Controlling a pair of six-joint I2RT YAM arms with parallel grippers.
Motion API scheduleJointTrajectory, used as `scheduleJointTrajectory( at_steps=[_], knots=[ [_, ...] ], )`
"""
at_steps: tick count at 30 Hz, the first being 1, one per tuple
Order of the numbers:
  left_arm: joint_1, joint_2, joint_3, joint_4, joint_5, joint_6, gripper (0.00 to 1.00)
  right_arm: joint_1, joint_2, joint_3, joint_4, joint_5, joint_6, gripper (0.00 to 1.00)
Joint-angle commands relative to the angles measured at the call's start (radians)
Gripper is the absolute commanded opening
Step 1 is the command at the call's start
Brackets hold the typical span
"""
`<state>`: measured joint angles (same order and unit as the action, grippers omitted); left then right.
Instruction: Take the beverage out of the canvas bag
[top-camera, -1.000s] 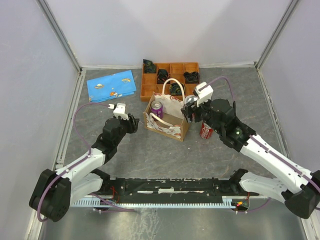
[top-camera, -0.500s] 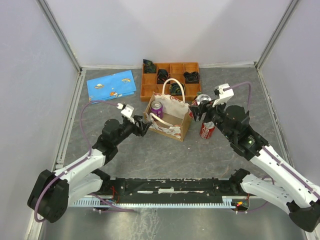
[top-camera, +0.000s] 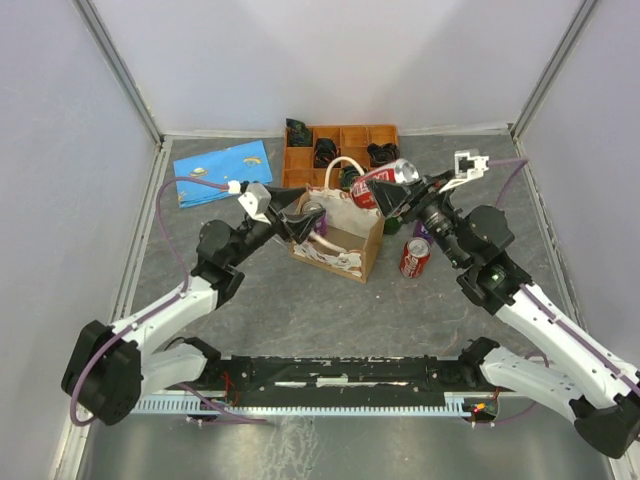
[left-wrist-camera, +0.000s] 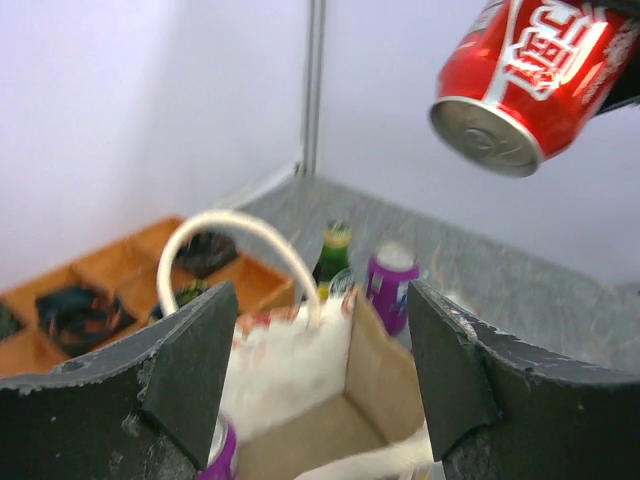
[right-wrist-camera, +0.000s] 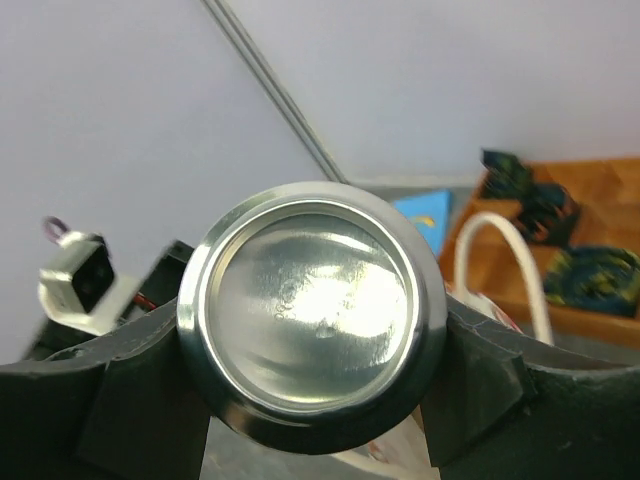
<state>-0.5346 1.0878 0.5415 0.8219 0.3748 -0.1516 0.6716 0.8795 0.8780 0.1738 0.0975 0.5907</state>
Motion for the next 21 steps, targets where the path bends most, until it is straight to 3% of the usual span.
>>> scheduleJointTrajectory(
  at_steps=[1,5,10,15,21],
  knots=[
    [-0.001,0.08,0.093,0.29,0.088,-0.147,0.76,-0.023,0.026,0.074,0.458,-0.043,0.153,0.0],
    [-0.001,0.17,0.132,0.501,0.13,-0.255,0.77,-0.082,0.094,0.067,0.683,-0.068,0.353,0.0],
    [-0.001,0.284,0.147,0.783,0.183,-0.348,0.78,-0.218,0.278,0.07,1.02,-0.109,0.716,0.0],
    [-0.003,0.354,0.21,0.806,0.231,-0.362,0.78,-0.273,0.481,0.135,1.261,-0.156,1.008,0.0],
    [-0.002,0.354,0.249,0.703,0.218,-0.265,0.78,-0.277,0.555,0.238,1.267,-0.286,1.091,0.0]
  ],
)
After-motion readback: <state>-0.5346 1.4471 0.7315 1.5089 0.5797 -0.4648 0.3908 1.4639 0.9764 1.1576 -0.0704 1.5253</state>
